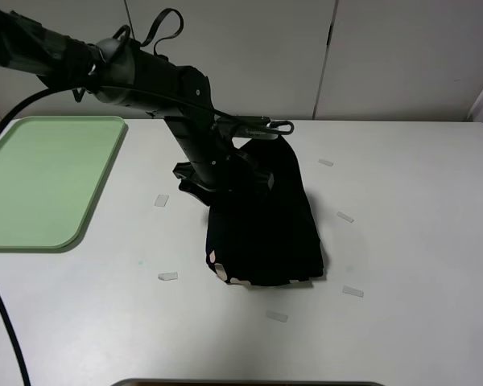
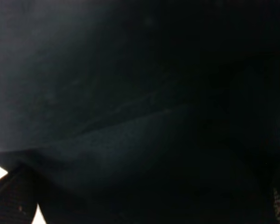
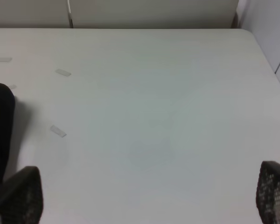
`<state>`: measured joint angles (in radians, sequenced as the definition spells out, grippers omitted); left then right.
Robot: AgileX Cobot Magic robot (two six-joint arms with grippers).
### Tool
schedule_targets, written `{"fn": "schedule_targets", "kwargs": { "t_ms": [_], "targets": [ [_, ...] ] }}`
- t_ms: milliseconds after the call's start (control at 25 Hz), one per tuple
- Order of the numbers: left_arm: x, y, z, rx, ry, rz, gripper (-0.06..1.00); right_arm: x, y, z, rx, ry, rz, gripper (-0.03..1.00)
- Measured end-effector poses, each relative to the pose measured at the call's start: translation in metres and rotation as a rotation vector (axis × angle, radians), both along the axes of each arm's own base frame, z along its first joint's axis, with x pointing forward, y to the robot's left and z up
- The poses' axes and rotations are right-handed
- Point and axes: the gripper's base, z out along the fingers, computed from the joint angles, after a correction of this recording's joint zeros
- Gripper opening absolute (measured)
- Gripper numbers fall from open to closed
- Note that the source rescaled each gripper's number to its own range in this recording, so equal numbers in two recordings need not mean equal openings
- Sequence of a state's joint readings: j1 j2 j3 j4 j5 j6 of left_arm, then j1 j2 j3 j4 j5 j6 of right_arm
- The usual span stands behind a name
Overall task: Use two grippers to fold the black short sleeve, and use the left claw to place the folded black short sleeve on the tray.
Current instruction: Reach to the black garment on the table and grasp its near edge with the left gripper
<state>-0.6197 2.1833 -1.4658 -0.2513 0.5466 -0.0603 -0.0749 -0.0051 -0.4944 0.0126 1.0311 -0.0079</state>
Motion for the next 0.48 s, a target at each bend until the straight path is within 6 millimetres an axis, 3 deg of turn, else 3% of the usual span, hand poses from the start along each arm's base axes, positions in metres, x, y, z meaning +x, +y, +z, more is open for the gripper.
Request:
{"fn": "schedule_targets", "kwargs": {
  "t_ms": [480],
  "targets": [
    [-0.003,-0.01,-0.018,0.009,-0.004,-0.002,1.0,0.0,0.0,0.0,0.001,0.0,0.001,1.0]
  ]
}}
